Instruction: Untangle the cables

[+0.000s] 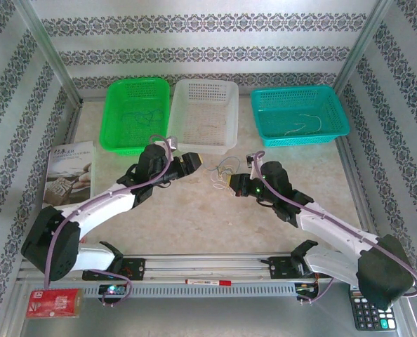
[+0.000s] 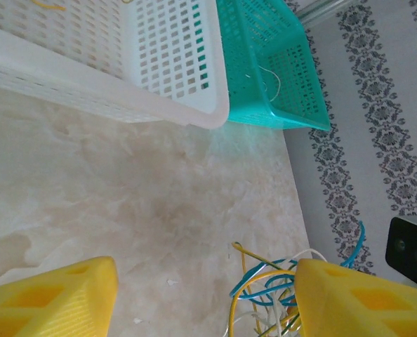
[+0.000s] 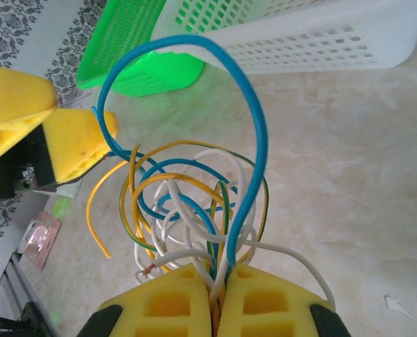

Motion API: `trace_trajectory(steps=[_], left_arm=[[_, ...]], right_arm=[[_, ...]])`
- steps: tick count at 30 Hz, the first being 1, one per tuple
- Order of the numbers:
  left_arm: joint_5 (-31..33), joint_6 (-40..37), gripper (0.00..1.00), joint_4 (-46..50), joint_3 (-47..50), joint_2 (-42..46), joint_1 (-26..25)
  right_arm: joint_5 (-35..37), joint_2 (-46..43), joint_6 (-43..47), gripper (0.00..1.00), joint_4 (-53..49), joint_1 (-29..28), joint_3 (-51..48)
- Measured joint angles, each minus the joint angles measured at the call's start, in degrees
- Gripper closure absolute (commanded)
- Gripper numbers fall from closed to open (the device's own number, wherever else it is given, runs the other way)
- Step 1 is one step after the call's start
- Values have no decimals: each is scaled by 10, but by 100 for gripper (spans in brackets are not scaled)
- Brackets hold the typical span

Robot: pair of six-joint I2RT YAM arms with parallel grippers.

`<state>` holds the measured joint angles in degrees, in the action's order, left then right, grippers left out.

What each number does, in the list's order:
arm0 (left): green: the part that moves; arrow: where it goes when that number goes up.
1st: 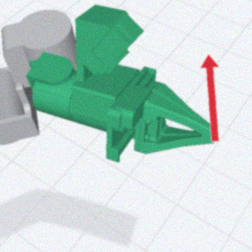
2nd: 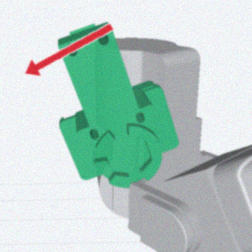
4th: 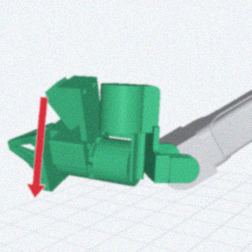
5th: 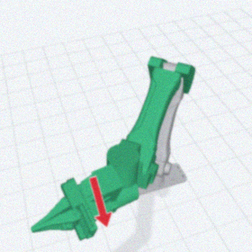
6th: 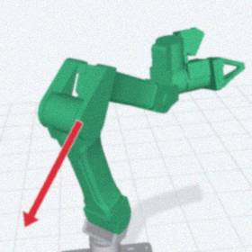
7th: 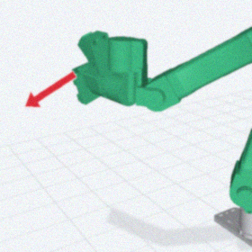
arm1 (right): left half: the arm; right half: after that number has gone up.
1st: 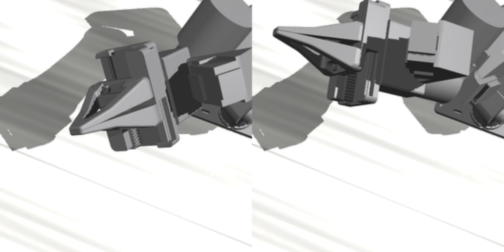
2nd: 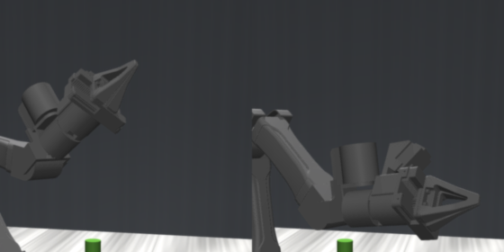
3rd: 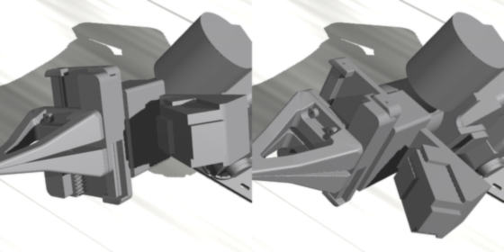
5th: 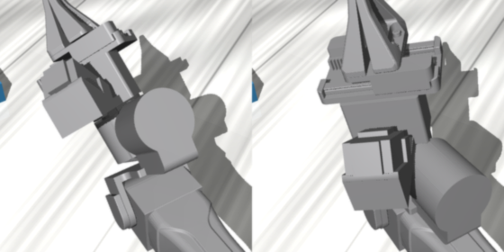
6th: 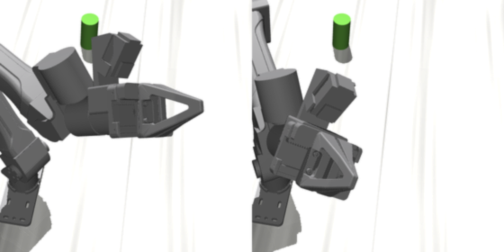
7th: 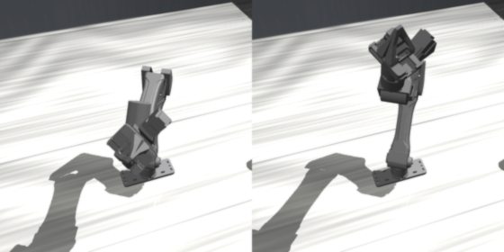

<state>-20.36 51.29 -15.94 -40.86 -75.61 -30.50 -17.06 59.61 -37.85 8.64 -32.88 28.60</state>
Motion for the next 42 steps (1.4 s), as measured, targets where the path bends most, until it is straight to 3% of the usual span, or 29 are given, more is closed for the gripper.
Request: trace_trajectory(steps=[22, 27, 32, 40, 42], left_arm=[[-6, 9, 60, -67, 0, -41, -15], [-6, 12, 73, -73, 0, -49, -18], [-9, 15, 100, -82, -1, -52, -18], [-5, -14, 100, -46, -39, -36, -18], [-5, -27, 100, -26, -64, -21, -18]], right_arm=[[-9, 0, -4, 100, 10, -15, 0], [-9, -5, -9, 100, 11, -19, 0], [-9, -6, -10, 100, 11, -19, 0], [7, 28, 0, 100, 28, -19, -16], [14, 50, 5, 88, 35, -19, -29]])
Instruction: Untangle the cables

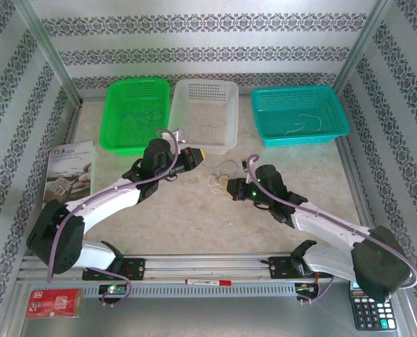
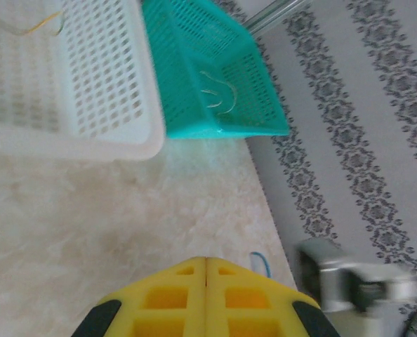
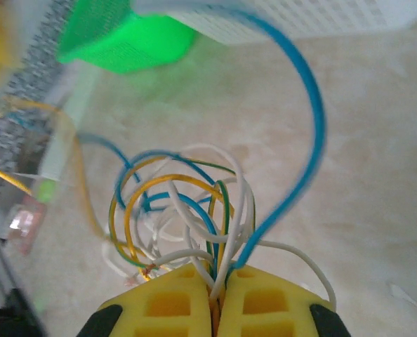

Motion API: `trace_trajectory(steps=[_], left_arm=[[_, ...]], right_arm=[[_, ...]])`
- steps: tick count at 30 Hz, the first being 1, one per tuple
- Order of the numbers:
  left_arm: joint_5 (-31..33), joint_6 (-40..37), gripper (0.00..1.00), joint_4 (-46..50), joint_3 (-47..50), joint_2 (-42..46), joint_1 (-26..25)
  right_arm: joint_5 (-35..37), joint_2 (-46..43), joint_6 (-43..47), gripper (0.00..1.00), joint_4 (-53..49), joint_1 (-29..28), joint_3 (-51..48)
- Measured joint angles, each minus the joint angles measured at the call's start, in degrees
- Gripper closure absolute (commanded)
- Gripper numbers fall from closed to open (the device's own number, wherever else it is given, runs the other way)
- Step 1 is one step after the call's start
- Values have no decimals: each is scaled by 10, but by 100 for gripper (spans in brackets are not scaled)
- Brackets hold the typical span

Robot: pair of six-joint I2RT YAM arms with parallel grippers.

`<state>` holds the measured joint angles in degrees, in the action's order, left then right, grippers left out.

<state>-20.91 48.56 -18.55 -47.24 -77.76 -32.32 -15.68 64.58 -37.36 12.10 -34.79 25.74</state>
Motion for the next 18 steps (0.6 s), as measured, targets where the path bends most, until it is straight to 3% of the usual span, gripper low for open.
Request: trace_trajectory(steps=[3, 6, 11, 18], left_arm=[[-1, -15, 100, 19, -36, 17, 0], [-7, -24, 100, 28, -61, 24, 0], [-16, -32, 100, 49, -67, 24, 0], [-25, -32, 100, 64, -72, 24, -4]], right_arm=[[13, 31, 8, 58, 3, -3, -18], [18, 47, 17, 43, 4, -4, -24], [22, 18, 27, 35, 0, -4, -25], [29, -65, 33, 31, -16, -9, -15]])
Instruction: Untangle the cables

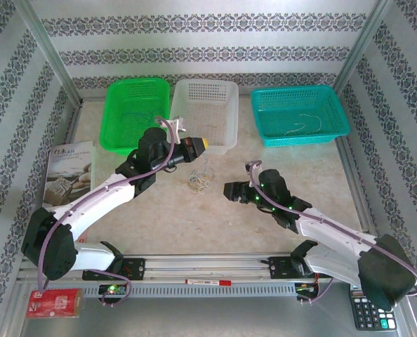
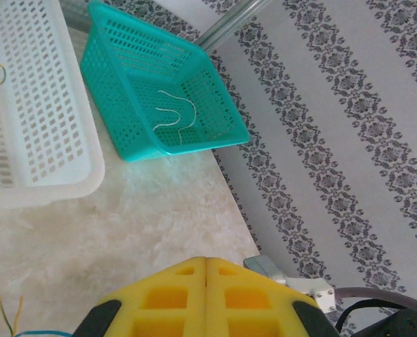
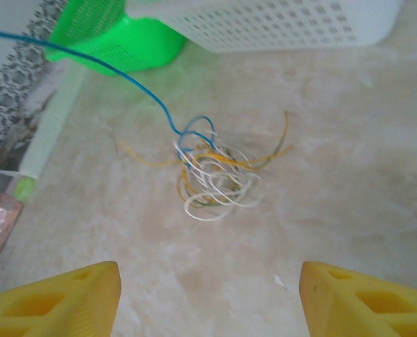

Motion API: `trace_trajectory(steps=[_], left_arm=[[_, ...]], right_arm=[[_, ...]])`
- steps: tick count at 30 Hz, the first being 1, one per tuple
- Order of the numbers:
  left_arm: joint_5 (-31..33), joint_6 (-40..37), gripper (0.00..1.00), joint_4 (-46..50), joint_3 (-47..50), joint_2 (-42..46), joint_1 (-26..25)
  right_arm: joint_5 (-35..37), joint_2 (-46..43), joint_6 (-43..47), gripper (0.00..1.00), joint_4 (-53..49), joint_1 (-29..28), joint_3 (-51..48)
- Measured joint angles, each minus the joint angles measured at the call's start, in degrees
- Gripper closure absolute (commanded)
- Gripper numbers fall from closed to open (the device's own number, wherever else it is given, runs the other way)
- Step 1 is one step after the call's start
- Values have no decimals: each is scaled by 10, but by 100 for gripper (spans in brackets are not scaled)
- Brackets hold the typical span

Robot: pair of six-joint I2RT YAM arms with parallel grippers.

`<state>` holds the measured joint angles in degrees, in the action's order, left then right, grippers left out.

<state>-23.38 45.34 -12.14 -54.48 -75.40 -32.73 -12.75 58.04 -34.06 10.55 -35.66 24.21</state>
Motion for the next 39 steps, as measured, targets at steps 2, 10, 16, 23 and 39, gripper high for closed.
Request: trace_trajectory(steps=[2, 10, 16, 23, 39], left_arm=[[-2, 0, 100, 3, -9, 0, -3], [-4, 2, 100, 10, -44, 0, -19], [-3, 8, 100, 20, -83, 2, -40], [17, 13, 100, 63, -146, 32, -44], [66, -106, 100, 206, -405, 28, 32]], right_arm=[[2, -1, 6, 30, 0, -7, 14], [41, 83, 36, 29, 53, -47, 79], [108, 193, 41, 40, 136, -62, 100], [182, 293, 10, 65, 232, -62, 68], [245, 297, -52, 44, 285, -74, -36]])
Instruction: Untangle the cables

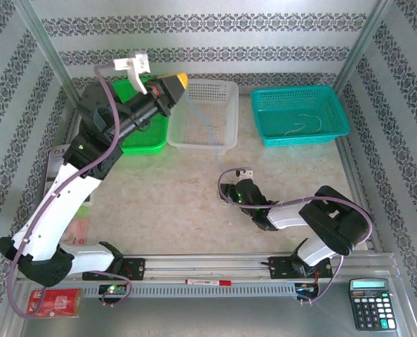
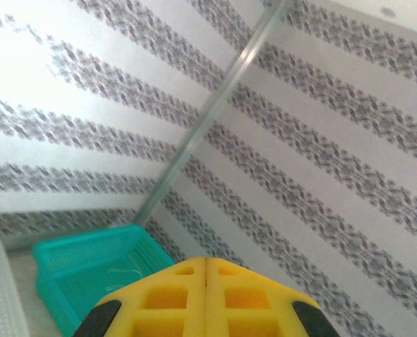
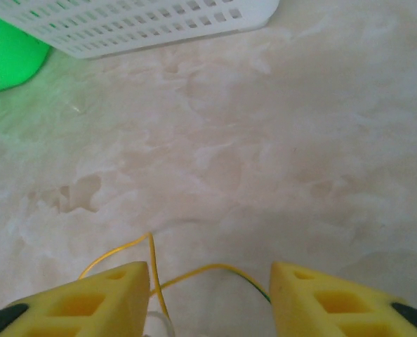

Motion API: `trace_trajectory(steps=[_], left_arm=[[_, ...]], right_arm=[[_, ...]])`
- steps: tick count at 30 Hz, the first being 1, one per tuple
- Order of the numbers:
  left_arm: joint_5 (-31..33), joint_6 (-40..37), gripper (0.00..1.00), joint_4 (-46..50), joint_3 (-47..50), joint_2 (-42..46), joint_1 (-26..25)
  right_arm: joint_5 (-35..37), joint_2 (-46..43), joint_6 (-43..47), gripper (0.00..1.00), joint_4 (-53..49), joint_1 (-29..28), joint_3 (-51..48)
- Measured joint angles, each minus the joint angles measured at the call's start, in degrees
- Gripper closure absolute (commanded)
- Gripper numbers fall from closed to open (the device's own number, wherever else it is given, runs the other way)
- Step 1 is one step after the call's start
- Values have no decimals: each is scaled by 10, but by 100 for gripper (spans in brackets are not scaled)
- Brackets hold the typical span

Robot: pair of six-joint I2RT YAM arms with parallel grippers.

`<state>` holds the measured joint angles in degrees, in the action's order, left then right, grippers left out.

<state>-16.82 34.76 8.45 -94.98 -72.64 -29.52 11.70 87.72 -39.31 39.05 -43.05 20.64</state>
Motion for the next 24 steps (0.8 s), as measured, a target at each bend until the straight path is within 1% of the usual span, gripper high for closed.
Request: trace_trajectory(steps=[6, 13, 19, 24], left_arm=[[0, -12, 100, 18, -54, -27, 76], [0, -36, 100, 37, -109, -57, 131], [21, -88, 100, 59, -136, -78, 167], [39, -125, 100, 62, -125, -87, 202]], right_arm=[[10, -28, -10, 36, -7, -3, -23], [11, -61, -10, 32, -19, -3, -24], [-19, -137, -3, 26, -76, -3, -18], [-40, -214, 7, 25, -137, -2, 9]])
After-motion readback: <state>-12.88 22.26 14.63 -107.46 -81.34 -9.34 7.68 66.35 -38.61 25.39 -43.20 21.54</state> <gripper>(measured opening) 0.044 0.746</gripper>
